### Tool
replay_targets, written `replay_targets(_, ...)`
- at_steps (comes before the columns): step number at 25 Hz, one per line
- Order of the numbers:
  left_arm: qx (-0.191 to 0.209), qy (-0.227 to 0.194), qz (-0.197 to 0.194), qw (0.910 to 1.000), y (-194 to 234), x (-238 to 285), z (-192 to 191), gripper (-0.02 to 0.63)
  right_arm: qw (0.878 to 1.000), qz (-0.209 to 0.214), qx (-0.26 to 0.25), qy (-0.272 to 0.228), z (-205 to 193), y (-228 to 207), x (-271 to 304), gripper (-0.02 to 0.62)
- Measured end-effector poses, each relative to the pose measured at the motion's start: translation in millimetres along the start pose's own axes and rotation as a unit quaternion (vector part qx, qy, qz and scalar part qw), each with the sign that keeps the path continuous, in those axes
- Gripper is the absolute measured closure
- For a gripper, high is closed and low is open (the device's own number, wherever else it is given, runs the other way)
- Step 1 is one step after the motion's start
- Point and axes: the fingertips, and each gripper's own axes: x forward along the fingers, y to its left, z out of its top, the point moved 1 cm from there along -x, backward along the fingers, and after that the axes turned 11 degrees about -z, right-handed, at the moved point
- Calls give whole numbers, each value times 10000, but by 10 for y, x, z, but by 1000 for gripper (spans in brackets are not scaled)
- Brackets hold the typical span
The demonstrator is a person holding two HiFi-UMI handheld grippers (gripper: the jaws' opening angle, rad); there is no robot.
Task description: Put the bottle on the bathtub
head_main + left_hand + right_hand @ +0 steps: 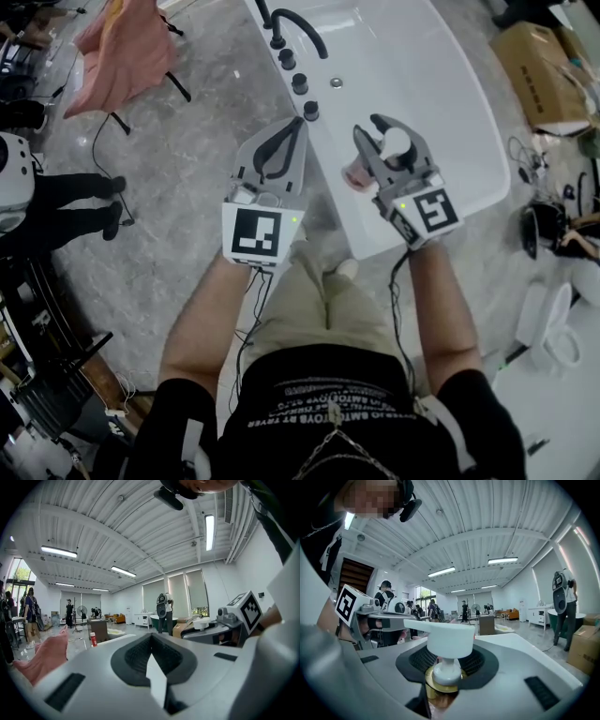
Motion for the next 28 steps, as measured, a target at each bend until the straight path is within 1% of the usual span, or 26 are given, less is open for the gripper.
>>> replay_targets(2, -59, -20, 3, 10000, 16, 31, -33, 604, 10000, -23, -22, 39, -65, -19, 45, 477)
replay_targets(9, -156, 140, -52, 9998, 35, 141, -283, 604, 9997, -101, -56, 210, -350, -63, 186, 482)
replay_targets(11, -185, 153, -38, 9997, 45, 137, -312, 604, 9995, -83, 42, 296, -433, -38, 228, 489)
replay_targets(13, -209, 182, -34, 9996, 59, 131, -358, 604, 9990, -129, 125, 419, -578, -46, 273, 494)
replay_targets(14, -227, 207, -32, 9995, 68, 129, -388, 604, 9986, -171, 108, 481, -661, -58, 302, 528)
replay_targets(15, -248, 231, -28, 9994, 77, 126, -417, 604, 9983, -187, 64, 556, -738, -56, 336, 532)
replay_targets(18, -294, 297, -14, 9991, 97, 105, -505, 604, 9969, -168, -75, 763, -980, -15, 436, 537)
replay_targets(22, -357, 375, 17, 9987, 119, 62, -613, 604, 9956, -188, -2, 916, -1289, 10, 503, 537)
replay_targets(28, -432, 389, 96, 9983, 192, 13, -678, 604, 9936, -143, -66, 1115, -1478, 63, 622, 537)
